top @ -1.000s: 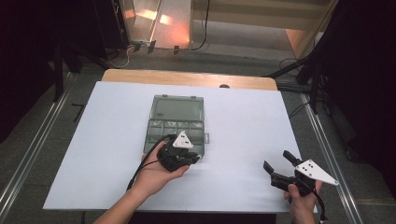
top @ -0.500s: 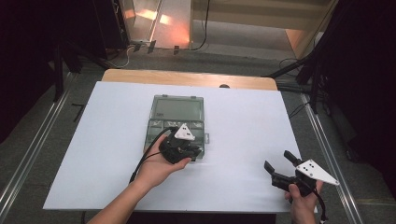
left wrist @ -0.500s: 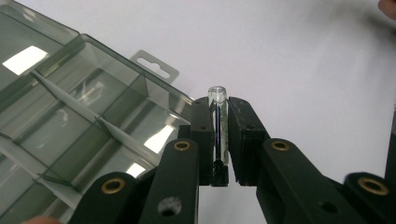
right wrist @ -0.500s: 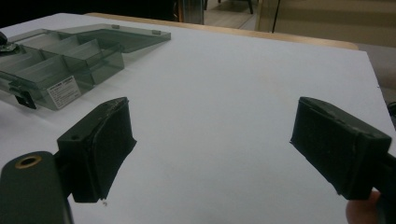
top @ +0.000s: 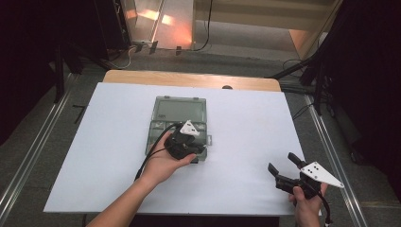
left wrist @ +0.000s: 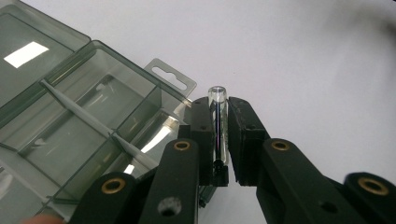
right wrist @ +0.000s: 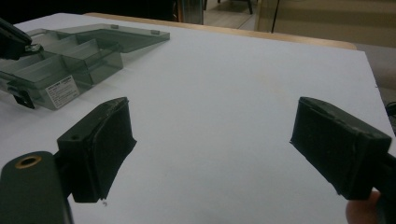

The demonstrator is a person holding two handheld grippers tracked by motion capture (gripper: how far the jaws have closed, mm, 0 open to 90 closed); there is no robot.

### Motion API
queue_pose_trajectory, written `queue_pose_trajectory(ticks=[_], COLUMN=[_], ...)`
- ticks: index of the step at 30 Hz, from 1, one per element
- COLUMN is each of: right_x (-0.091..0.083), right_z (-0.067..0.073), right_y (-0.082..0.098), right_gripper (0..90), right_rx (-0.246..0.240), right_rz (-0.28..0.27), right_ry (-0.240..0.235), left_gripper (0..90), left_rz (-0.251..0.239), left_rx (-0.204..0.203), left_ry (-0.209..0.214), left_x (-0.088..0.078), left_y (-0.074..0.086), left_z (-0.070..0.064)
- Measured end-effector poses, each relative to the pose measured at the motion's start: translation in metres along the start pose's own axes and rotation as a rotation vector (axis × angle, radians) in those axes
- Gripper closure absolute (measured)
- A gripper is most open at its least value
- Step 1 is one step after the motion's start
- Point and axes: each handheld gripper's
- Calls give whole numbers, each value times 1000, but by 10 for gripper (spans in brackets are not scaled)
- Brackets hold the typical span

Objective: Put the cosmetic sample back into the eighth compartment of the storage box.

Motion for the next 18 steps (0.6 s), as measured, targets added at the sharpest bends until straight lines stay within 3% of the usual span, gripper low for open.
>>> queue_pose_trajectory(ticks=[10, 15, 18], right_x=[0, 0, 0], right_z=[-1, 0, 0], right_y=[0, 0, 0], right_gripper=[129, 129, 129], right_rx=[2, 1, 3], right_rz=[0, 0, 1], right_ry=[-1, 0, -1], left_gripper=[809, 807, 736], left_rz=[30, 19, 4], left_rx=[-17, -27, -43], left_ry=[-47, -70, -78], left_x=[12, 16, 16], left_y=[1, 3, 3], left_z=[7, 10, 11])
Point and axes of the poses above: each handheld gripper's, and its own axes: x roughly forward along the jaws, y roughly out of its underside, z roughly to its left, and after that the axes turned 7 degrees about -z, right-handed
